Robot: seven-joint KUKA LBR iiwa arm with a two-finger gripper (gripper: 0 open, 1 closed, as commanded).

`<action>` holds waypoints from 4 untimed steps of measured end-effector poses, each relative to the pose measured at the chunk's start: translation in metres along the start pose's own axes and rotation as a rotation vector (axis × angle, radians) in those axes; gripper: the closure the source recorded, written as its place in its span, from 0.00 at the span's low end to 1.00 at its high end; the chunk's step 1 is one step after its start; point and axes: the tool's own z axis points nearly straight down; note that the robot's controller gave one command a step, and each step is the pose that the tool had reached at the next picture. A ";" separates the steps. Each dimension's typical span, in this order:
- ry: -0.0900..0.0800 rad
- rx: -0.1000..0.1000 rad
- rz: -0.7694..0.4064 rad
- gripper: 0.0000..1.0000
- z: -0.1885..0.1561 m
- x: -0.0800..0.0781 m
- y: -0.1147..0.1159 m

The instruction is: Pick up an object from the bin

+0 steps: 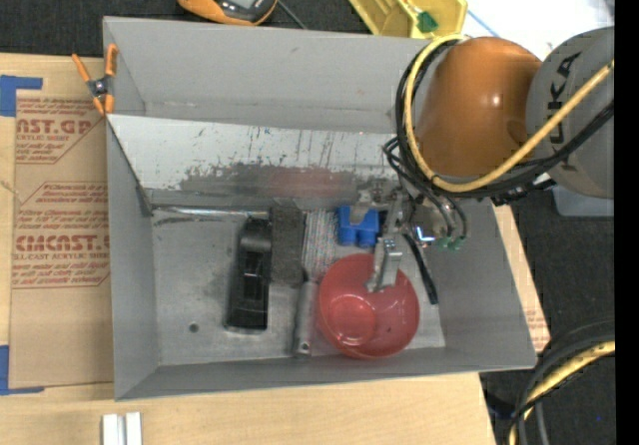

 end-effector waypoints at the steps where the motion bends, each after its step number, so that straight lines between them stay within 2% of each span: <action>1: 0.000 0.000 0.000 0.00 0.000 0.000 0.000; 3: -0.002 -0.002 0.021 0.00 0.012 0.001 0.007; 4: -0.009 -0.002 -0.241 0.00 -0.063 -0.015 0.064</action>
Offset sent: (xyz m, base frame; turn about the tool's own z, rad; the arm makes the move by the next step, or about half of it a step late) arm -0.0015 0.0037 -0.0102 0.0172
